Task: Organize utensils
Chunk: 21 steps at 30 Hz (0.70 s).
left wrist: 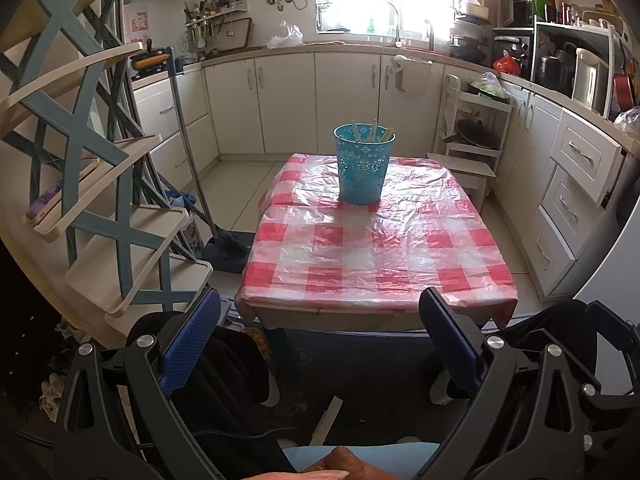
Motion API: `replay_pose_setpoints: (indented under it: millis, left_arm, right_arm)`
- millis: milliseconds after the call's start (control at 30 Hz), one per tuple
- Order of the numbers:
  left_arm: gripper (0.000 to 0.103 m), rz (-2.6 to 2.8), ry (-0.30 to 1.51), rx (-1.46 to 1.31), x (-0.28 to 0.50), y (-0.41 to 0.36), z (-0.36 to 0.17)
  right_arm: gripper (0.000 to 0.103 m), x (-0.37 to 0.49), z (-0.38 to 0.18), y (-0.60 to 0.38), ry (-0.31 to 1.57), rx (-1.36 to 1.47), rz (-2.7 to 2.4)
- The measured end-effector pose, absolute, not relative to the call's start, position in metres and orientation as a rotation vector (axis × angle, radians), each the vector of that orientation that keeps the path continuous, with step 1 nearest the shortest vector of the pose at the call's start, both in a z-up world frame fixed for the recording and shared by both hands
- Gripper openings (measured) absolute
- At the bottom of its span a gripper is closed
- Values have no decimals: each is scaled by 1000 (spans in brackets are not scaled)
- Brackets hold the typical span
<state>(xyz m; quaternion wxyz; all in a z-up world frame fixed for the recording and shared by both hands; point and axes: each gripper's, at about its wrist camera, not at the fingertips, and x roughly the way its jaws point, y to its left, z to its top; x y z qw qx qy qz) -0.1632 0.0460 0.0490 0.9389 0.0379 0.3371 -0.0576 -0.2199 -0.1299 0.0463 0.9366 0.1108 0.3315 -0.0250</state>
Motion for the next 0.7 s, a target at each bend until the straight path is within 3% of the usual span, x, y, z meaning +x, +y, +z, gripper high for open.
replay_pose_setpoints:
  millis: [700]
  left_arm:
    - [95, -116, 691, 72, -162, 47, 48]
  right_arm:
    - [96, -221, 45, -127, 675, 209, -45]
